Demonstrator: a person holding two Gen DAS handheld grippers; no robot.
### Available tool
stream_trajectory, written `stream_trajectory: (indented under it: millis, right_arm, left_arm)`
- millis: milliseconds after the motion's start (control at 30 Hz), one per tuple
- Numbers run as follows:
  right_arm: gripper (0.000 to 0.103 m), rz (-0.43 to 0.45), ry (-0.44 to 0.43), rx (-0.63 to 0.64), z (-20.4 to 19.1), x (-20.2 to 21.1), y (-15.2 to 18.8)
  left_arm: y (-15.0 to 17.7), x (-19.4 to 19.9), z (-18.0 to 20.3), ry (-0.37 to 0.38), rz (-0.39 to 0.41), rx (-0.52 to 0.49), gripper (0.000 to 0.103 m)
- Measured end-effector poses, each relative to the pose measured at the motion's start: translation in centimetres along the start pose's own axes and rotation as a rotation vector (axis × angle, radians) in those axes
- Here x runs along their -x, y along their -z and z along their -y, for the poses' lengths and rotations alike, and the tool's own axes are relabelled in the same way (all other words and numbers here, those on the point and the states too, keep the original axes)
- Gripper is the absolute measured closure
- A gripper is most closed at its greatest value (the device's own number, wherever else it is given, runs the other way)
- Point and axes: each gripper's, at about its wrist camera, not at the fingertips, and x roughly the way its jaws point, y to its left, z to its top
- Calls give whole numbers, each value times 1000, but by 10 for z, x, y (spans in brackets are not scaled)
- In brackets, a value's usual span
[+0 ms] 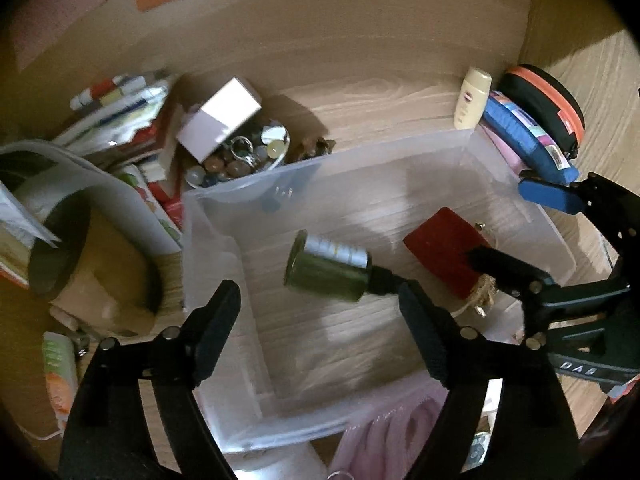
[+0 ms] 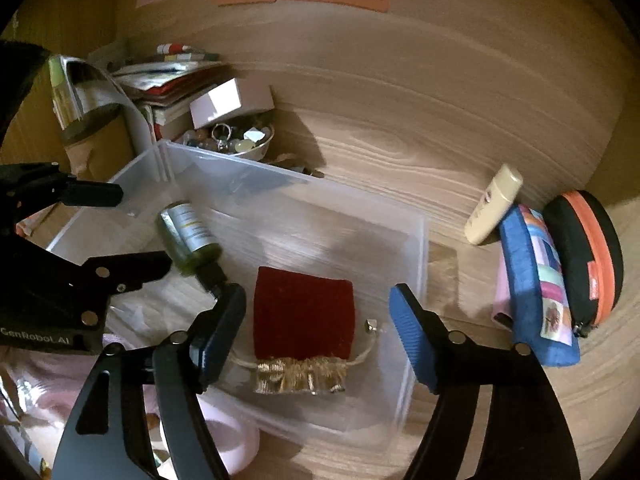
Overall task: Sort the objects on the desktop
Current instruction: 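Carry the bottle and pouch over the clear box and release both inside, then grasp the white cloth bag with the left tool while the right tool grasps the white tape roll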
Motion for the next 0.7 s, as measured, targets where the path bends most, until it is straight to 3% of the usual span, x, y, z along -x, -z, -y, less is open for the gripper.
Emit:
stream_trajectory:
  millis: [67,200,700]
  right_arm:
    - [28,7,4,-9,2,6,0]
    - [25,38,25,-15,6,25,2]
    - [17,112,15,-32,0,88,28]
  left_arm:
    - [1,9,-3,-31,26,11,20]
    - [3,29,-10,-17,67,45,14]
    - [44,87,-23,-42,149,105,11]
